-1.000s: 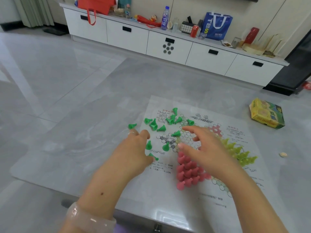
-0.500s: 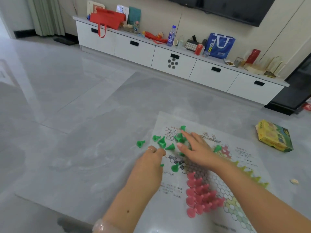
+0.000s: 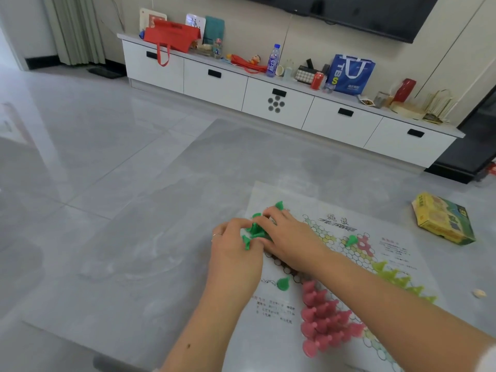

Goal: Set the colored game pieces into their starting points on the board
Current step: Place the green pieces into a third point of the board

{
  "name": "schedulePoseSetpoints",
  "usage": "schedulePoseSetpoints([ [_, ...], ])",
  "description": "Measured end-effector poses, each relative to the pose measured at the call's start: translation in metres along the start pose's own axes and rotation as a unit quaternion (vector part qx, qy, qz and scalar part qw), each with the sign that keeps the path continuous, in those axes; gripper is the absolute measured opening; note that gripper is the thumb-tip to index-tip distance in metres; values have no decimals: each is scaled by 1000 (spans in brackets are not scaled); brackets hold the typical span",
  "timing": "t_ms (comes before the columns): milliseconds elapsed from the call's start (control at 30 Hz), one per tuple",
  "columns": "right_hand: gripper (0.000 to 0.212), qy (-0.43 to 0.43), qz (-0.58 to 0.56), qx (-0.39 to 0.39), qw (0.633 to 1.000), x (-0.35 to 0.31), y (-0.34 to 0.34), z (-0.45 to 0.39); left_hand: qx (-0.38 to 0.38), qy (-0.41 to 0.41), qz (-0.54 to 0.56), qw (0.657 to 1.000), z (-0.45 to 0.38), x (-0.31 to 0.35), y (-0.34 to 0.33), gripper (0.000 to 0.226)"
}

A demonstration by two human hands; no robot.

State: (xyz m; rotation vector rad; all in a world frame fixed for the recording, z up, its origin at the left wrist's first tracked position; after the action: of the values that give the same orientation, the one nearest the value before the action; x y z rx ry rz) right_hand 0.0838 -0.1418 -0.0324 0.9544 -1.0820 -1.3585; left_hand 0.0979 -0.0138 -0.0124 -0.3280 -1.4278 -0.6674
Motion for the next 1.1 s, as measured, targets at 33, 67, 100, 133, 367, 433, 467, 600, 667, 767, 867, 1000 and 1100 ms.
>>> schedulePoseSetpoints([
  [33,47,-6,0,-7,1000,-1,1,-1,3,6,48,999,2,3,2,26],
  [67,41,-9,1,-8,1000,-2,2,-2,4,12,105,994,5,5,4,27],
  [100,37,-11,4,-6,1000,-4,3,-3,6,19,176,984,7,6,6,29],
  [133,35,-13,6,-3,1000,-5,4,-4,10,24,257,966,10,6,8,28],
  [367,24,-20,-4,-20,1000,-6,4,-8,-8,110,577,809,19,-7,10,22],
  [433,20,-37,-54,-19,998,-5,8,-7,-7,113,586,802,18,-9,10,22],
  [467,17,-49,-103,-4,993,-5,14,-5,-10,113,587,801,17,-9,9,22],
  [600,12,-11,-283,103,953,-24,60,12,-97,128,587,794,16,-3,-9,23],
  [667,11,56,-275,90,956,-52,78,25,-161,124,606,770,18,6,-18,30],
  [767,17,117,-200,65,971,-78,78,40,-180,101,649,733,17,15,-20,37],
  [867,18,143,-190,76,968,-77,71,48,-139,95,662,730,15,9,-18,36],
  [1000,18,117,-273,119,947,-64,75,61,-120,100,662,733,13,4,-24,33],
  [1100,16,43,-356,183,915,-37,81,79,-79,126,629,763,15,1,-26,26],
])
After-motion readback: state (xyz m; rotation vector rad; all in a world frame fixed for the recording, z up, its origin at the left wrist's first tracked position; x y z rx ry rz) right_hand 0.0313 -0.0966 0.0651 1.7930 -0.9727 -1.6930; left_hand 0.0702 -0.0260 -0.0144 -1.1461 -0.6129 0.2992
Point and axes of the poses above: each hand's wrist, its own z-axis away from the middle knuckle, its own y-axis out of the back of the hand, x = y × z, the point moved 6 cm from there along -z, towards the middle knuckle, and after that the axes turned 15 degrees about -x, right-handed, at the moved point
